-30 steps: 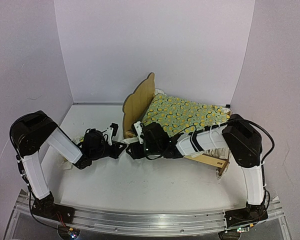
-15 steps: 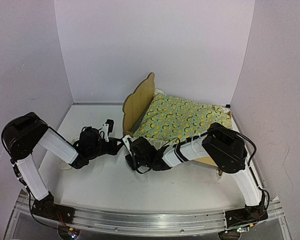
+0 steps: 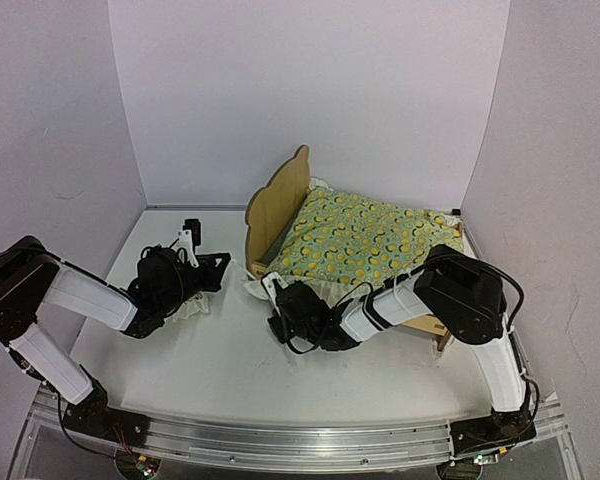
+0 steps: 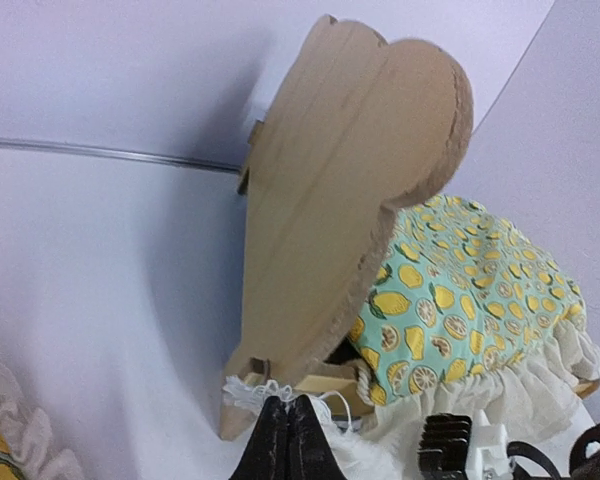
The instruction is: Set up the pet bed
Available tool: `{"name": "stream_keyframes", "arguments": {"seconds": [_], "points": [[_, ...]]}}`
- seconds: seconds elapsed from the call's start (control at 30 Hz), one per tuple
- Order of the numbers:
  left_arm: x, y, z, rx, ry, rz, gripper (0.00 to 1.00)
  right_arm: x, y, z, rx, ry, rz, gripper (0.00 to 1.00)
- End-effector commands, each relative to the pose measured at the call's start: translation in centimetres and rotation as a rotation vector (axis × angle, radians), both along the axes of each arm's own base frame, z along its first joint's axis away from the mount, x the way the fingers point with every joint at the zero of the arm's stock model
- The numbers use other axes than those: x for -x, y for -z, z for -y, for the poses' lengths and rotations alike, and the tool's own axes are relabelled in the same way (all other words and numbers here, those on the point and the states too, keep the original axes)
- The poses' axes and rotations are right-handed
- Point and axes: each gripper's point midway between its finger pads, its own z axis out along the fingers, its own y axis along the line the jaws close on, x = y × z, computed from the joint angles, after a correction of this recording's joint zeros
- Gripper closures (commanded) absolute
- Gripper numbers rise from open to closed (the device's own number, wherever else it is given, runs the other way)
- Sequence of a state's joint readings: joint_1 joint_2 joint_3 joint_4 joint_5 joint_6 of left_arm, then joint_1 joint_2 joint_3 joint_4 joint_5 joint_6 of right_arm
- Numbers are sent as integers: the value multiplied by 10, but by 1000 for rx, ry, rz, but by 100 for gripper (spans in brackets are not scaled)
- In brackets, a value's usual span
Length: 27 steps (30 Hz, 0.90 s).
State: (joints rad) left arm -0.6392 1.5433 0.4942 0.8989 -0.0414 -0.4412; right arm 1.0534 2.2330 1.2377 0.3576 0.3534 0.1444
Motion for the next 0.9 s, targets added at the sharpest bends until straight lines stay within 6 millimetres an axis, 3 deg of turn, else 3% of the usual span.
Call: {"name": "stream_keyframes", "arguments": {"seconds": [0.0,0.37,0.5,0.53,0.63,0.73,0.87], "points": [[-21,-37,-30,-10,-163,140,100,-6,-40,14,-41,69,32,100],[-59,-57,-83,-110,-389,211,100,-7,-35,31,16,148,-1,100],[-73,-68,-91,-152,-409,238,100,-9,-38,27,2,164,-17,100],[-75,-65,-84,-168,-359,225,100,-7,-39,23,-8,150,-24,100],[-67,-46,-57,-157,-174,145,100,-5,-46,13,-41,108,-34,100],[-37,1,-42,-90,-33,-3,72,-4,-49,10,-52,91,-31,100],[-7,49,-31,-118,47,-122,46,-4,-53,9,-66,89,-33,100]]}}
